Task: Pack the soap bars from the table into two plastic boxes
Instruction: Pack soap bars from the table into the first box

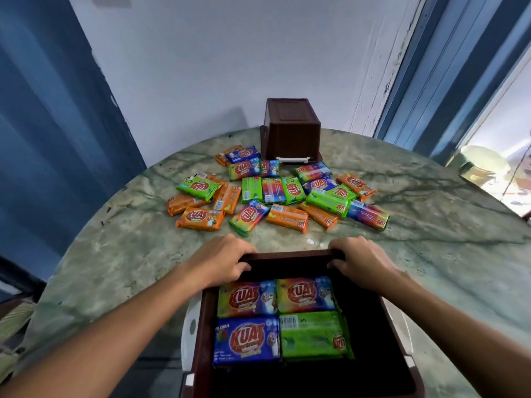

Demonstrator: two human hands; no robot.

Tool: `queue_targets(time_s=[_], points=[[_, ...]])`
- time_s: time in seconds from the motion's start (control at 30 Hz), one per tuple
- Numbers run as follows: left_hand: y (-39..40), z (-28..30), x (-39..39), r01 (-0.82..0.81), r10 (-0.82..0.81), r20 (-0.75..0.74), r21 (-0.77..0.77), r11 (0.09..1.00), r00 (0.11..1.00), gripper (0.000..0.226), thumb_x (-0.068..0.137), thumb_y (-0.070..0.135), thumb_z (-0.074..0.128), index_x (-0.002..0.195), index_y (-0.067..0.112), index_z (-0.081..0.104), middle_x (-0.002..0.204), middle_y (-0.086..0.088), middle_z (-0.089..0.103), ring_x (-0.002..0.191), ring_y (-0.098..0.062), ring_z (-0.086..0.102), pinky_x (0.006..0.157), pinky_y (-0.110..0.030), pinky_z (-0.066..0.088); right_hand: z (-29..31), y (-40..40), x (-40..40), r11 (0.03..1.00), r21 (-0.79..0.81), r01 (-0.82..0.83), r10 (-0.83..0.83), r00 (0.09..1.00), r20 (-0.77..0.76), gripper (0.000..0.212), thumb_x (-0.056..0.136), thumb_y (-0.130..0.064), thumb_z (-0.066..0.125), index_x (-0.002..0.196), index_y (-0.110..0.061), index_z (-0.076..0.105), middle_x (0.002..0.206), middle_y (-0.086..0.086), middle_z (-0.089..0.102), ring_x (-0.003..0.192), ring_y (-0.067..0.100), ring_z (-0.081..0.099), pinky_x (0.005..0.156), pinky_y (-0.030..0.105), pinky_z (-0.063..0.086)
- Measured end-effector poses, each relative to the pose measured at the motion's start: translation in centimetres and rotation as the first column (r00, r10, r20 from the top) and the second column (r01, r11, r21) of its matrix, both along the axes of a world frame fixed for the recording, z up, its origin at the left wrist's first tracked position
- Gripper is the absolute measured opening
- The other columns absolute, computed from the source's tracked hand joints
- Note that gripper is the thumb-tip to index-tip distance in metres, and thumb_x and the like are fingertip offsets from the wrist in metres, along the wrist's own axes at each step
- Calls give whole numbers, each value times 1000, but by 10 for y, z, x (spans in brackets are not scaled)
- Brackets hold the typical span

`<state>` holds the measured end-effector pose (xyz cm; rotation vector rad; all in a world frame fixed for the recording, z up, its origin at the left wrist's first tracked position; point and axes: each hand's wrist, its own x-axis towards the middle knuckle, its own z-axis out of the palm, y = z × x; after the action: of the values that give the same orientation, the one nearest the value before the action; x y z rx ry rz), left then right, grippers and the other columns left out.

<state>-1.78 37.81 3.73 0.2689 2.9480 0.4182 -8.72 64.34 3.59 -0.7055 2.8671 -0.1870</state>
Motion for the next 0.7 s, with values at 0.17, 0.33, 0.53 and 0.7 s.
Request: queue_targets(time_s=[0.17, 0.33, 0.53, 0.7], points=[[-14, 4, -39, -36, 35, -8, -46, 998, 999, 31, 86, 29, 69, 117, 28, 67, 111, 2, 70, 105, -19, 61, 85, -33, 48, 2, -20, -38, 999, -26, 43, -44, 999, -4, 21, 84, -34, 67, 100, -21, 63, 104, 3, 66, 100, 27, 61, 69, 32, 42], [-23, 6, -77, -78, 78, -6, -35, 996, 997, 34, 86, 28, 68, 120, 29, 65, 118, 5, 66, 109, -18, 58, 85, -32, 43, 3, -32, -70, 994, -79, 70, -68, 997, 31, 21, 81, -31, 70, 98, -19, 65, 99, 4, 67, 97, 26, 61, 72, 32, 46], [-28, -1, -84, -61, 61, 9, -15, 998, 998, 36, 87, 29, 68, 122, 31, 64, 119, 7, 65, 113, -18, 55, 95, -37, 40, -4, -32, -76, 998, -59, 28, -26, 999, 35, 18, 84, -29, 68, 99, -20, 64, 93, 1, 64, 91, 23, 61, 72, 32, 46], [-43, 22, -102, -39, -27, 268, 237, 971, 963, 42, 78, 54, 67, 109, 27, 71, 104, 4, 70, 94, -13, 64, 83, -34, 52, 32, -45, -94, 992, 60, -111, 87, 947, 309, 18, 85, -21, 65, 102, -20, 61, 93, -2, 58, 90, 18, 56, 76, 28, 41]])
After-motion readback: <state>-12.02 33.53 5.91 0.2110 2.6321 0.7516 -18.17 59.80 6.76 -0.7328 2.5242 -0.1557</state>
